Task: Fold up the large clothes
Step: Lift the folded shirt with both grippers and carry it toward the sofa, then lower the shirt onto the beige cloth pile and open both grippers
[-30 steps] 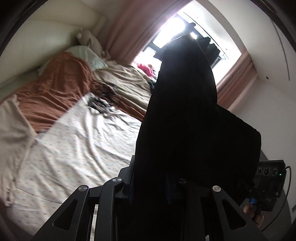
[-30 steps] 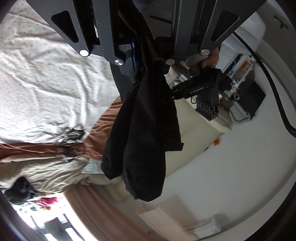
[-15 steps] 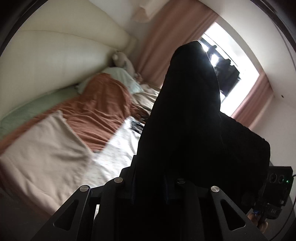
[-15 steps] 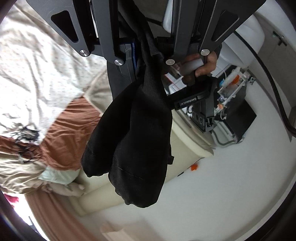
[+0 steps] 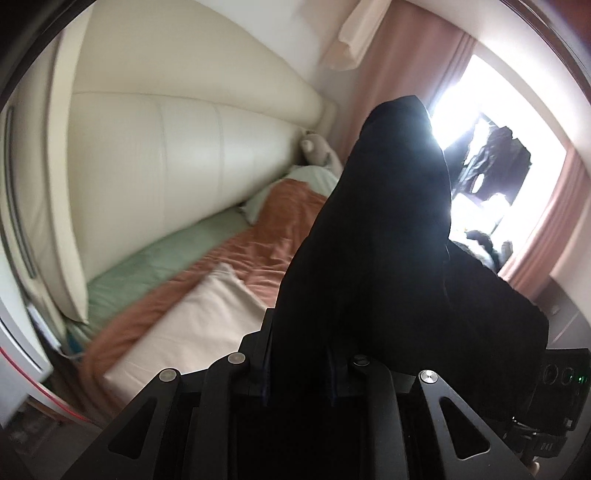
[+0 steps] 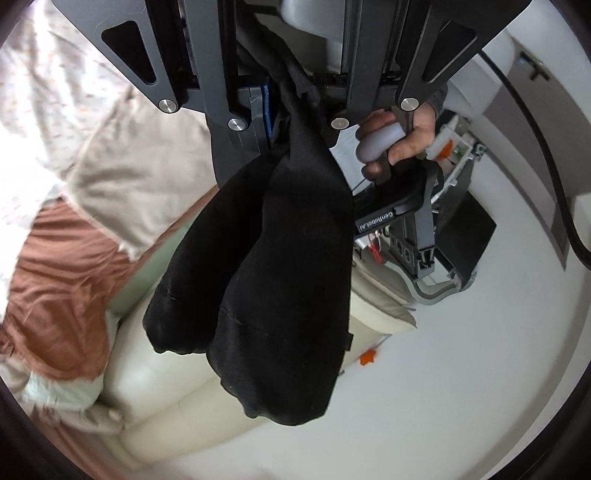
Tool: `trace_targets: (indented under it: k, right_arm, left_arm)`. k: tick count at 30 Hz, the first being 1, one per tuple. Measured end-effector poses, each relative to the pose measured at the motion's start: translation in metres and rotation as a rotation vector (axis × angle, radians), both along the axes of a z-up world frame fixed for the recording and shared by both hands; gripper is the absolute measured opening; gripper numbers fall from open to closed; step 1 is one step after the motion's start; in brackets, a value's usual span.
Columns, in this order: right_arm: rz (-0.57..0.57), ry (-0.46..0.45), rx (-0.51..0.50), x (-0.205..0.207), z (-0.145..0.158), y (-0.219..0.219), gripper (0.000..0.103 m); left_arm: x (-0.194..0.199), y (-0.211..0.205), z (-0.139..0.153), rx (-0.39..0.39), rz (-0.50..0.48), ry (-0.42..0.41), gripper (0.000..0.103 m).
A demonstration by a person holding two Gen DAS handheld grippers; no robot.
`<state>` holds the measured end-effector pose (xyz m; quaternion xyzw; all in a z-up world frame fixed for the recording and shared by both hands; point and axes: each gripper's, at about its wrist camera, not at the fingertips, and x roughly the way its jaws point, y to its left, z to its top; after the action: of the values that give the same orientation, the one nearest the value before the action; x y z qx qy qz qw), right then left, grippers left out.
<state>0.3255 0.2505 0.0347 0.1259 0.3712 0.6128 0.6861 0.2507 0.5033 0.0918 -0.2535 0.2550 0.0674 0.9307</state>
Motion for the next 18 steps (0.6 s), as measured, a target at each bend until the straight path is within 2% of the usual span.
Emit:
trace_targets:
  k: [6, 11, 18]
  right_arm:
    - [0.032, 0.109, 0.004, 0.021, -0.042, 0.037, 0.015]
    - [0.028, 0.210, -0.022, 0.058, -0.091, 0.058, 0.015]
    - [0.011, 0.238, -0.080, 0.105, -0.130, 0.074, 0.014]
  left_arm:
    - [0.013, 0.028, -0.024, 0.037, 0.049, 0.081, 0.022]
    - [0.045, 0.044, -0.053, 0.031, 0.052, 0.147, 0.022]
    - [0.106, 0.062, -0.098, 0.016, 0.046, 0.258, 0.022]
